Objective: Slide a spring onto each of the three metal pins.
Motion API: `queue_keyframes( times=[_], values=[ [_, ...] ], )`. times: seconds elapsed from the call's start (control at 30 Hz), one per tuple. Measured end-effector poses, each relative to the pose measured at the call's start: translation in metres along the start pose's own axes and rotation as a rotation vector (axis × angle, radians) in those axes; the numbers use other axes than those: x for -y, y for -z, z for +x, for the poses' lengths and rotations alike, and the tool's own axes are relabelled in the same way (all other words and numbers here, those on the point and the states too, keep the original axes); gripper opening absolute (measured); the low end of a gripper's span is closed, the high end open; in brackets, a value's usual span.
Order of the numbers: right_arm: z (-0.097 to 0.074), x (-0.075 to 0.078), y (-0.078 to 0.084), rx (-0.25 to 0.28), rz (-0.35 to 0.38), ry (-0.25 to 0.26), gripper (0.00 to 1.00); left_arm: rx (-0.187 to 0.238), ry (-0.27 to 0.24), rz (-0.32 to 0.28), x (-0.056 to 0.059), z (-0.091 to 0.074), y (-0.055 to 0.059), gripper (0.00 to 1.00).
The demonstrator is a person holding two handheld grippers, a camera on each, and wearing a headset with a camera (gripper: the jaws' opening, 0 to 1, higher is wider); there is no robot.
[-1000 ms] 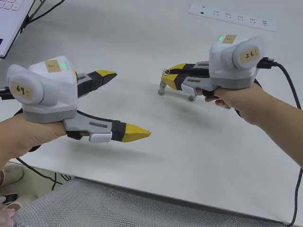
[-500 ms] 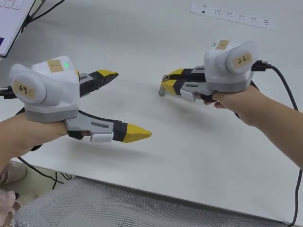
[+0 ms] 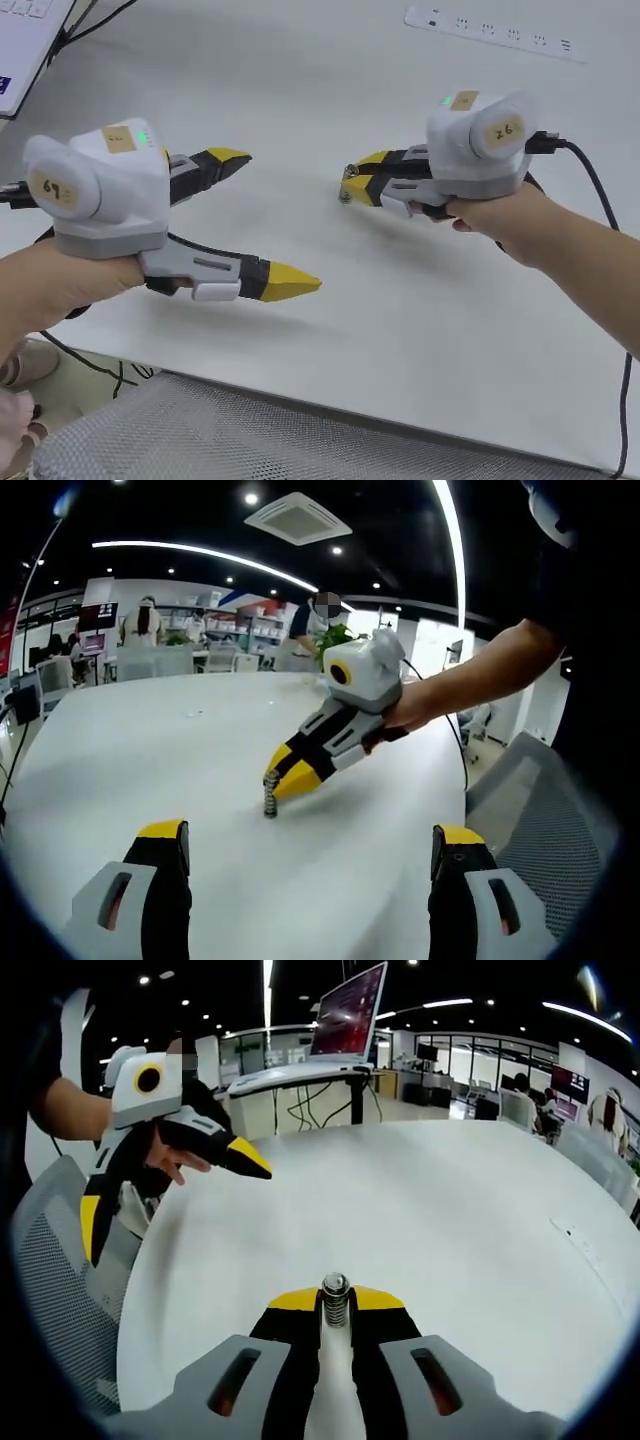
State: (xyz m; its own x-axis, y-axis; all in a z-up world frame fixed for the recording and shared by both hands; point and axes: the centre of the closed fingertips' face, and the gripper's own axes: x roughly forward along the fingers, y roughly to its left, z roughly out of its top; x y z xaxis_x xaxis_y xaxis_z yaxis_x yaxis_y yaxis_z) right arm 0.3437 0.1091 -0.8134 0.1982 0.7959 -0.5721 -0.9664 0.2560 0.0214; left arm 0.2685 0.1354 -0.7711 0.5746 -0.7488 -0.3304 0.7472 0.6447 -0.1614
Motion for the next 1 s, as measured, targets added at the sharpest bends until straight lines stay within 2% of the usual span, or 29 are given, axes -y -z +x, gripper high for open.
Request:
queue_keyframes(
  times=[0.5, 0.87, 1.0],
  values=[
    [-0.001, -0.001, 0.002, -0.013, 0.021, 0.007, 0.13, -0.003, 0.002, 0.003, 0.002, -0.003, -0.001, 0.98],
    [-0.005, -0.004, -0.005, 0.013, 0.018, 0.002, 0.15, -0.003, 0.001, 0.015, 0.004, -0.002, -0.007, 0.98],
    [-0.011, -0.005, -0.012, 0.036, 0.005, 0.006, 0.16, -0.003, -0.005, 0.018, 0.004, -0.002, -0.011, 0.98]
  ],
)
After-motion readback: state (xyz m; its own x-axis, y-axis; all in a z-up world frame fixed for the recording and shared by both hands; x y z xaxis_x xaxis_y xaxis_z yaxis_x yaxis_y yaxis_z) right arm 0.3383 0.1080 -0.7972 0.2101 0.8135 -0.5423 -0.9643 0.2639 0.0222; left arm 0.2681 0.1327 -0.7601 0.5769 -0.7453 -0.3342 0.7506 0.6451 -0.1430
